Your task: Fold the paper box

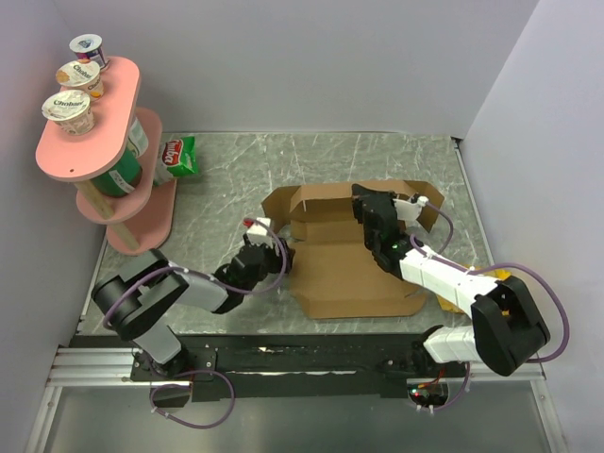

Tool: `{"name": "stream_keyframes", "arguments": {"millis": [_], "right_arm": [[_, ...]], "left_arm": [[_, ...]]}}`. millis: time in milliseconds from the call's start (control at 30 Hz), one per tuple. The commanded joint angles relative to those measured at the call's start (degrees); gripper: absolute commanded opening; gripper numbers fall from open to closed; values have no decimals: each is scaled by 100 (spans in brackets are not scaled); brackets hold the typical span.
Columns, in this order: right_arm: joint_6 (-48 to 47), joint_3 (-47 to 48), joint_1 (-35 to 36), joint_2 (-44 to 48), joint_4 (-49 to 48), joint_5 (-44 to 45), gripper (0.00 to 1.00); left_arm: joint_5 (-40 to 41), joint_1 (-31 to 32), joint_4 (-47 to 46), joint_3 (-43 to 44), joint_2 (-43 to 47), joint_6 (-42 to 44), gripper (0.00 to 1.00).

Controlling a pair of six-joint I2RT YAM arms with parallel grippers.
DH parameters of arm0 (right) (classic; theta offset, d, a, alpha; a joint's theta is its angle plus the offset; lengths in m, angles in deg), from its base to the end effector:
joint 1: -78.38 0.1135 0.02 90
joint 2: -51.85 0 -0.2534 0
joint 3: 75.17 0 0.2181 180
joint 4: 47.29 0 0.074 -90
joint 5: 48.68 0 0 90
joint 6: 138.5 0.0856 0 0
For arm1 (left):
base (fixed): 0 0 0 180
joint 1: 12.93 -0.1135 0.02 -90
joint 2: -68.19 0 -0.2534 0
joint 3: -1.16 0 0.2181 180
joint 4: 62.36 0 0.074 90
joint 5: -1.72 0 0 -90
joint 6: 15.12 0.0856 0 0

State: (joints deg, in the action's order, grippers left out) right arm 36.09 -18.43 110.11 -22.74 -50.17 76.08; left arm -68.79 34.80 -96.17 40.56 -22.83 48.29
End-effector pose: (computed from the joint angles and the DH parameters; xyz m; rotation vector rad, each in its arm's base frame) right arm 0.2806 0.1161 0.2537 1.2046 1.4386 0.8887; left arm 0.2278 -0.2081 0.1486 0.1140 1.9001 -0.5733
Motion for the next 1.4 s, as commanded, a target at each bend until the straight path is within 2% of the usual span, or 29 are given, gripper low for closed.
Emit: {"name": "stream_keyframes", "arguments": {"millis": [0,100,233,433,633,700,833,867,1000,1100,1267,1367], "right_arm": [[-154,-192,35,251,312,233,0],[-136,-236,53,260,268,206,0],[-172,-263,79,243,136,145,0],[-198,-324,106,208,-13,83,0],[-251,-333,115,137,-180,-5,0],[-260,-316,115,103,-207,-40,0],[-294,-298,115,67,-294,-119,0],[-321,-281,115,58,-268,-102,0],[-347,-245,158,23,-215,-57,0],[-278,-237,194,-29,-145,-22,0],[-224,-237,255,-91,-93,13,0],[-163,-254,264,-100,-5,74,0]], "left_arm": [[-1148,-413,-225,477,-135,-470,67],[-1228,-491,-173,775,-336,-558,66],[-1719,-808,-409,996,-898,-987,60],[-1712,-888,-121,1434,-1417,-1173,51],[-1597,-905,39,1769,-1699,-1296,55],[-1518,-905,117,1857,-1769,-1366,53],[-1413,-905,531,2094,-1945,-1515,44],[-1395,-905,496,2051,-1937,-1542,37],[-921,-695,837,2147,-1858,-1534,23],[-403,-423,1522,2559,-1823,-1393,14],[844,139,2542,3183,-1840,-1270,12],[943,220,2763,3386,-1980,-1375,10]]}}
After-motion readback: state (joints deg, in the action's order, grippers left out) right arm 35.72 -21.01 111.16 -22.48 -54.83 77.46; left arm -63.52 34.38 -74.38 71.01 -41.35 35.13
